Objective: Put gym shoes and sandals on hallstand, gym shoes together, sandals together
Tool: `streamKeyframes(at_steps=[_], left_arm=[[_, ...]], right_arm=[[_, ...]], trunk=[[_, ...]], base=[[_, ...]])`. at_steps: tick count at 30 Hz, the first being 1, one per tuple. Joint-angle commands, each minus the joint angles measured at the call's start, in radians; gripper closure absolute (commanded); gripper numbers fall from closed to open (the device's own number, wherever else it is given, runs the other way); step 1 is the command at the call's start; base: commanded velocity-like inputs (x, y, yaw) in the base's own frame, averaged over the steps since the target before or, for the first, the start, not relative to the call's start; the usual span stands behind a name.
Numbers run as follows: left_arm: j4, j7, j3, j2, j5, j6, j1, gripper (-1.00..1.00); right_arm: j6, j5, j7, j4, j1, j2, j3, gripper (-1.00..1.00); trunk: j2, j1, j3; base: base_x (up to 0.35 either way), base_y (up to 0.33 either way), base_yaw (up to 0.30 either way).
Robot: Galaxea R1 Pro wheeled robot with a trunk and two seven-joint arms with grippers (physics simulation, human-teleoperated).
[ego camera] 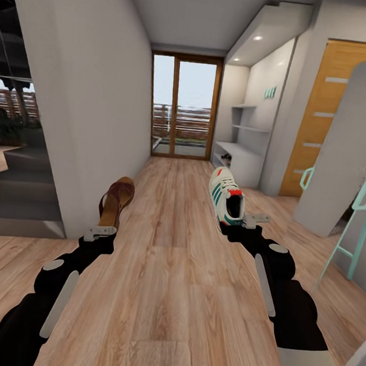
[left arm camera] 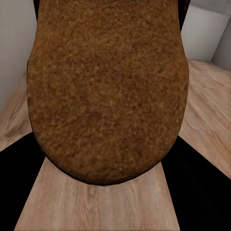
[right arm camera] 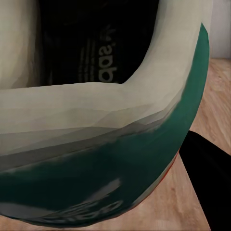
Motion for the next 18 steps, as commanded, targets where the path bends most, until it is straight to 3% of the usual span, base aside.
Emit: streamKeyframes(at_steps=[1, 18], left_arm=[[-0.001, -0.001, 0.0, 0.0, 0.004, 0.005, -0.001, 1.0], [-0.001, -0.001, 0.0, -0.001, 0.003, 0.004, -0.001, 1.0]], right_arm=[[0.005, 0.0, 0.002, -0.001, -0.001, 0.0, -0.001, 1.0], [0.004, 0.0, 0.008, -0.001, -0.001, -0.001, -0.001, 1.0]], trunk=[[0.0, 0.0, -0.001], [0.0, 0.0, -0.001]], base=[[0.344, 0.0, 0.0], [0.344, 0.0, 0.0]])
